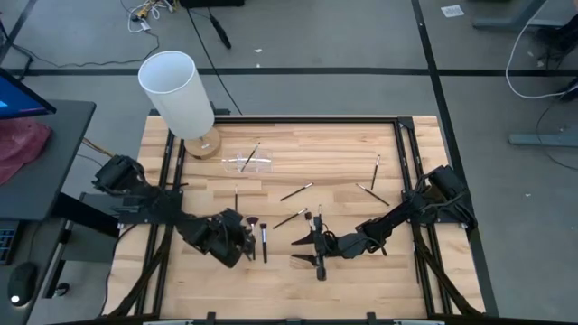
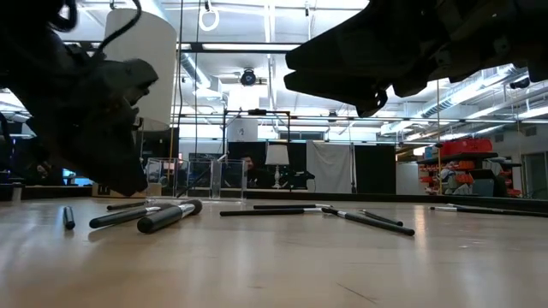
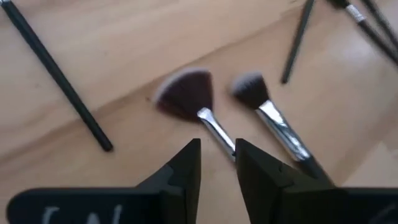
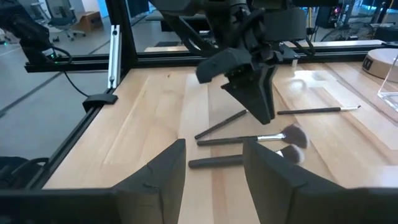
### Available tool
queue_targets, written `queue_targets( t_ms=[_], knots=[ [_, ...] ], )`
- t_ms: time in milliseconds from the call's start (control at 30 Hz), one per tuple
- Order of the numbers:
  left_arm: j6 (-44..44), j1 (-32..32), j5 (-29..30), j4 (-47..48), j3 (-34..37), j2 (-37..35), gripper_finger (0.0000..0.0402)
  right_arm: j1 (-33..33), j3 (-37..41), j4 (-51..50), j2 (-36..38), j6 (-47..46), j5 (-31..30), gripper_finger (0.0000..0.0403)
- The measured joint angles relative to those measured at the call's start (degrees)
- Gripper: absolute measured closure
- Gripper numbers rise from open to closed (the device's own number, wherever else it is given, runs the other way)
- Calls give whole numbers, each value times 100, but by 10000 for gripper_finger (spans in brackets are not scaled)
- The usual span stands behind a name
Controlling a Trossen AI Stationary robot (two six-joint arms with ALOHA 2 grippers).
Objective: Put items in baskets/containers
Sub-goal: Put the highlighter brush into the transparent organizer
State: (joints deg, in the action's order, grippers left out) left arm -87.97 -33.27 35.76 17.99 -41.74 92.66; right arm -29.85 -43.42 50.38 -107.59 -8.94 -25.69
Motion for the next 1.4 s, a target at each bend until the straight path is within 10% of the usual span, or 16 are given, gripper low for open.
queue_targets(
  t_ms=[367,800,1400],
  knots=[
    [887,63,-441,-76,-392,1,204,13,2,4,0,67,0,241],
    [328,-92,118,3483,-2833,1639,234,17,4,6,0,43,0,241],
    [-1462,-352,549,2718,-1994,1685,179,16,4,12,0,45,0,241]
  ],
)
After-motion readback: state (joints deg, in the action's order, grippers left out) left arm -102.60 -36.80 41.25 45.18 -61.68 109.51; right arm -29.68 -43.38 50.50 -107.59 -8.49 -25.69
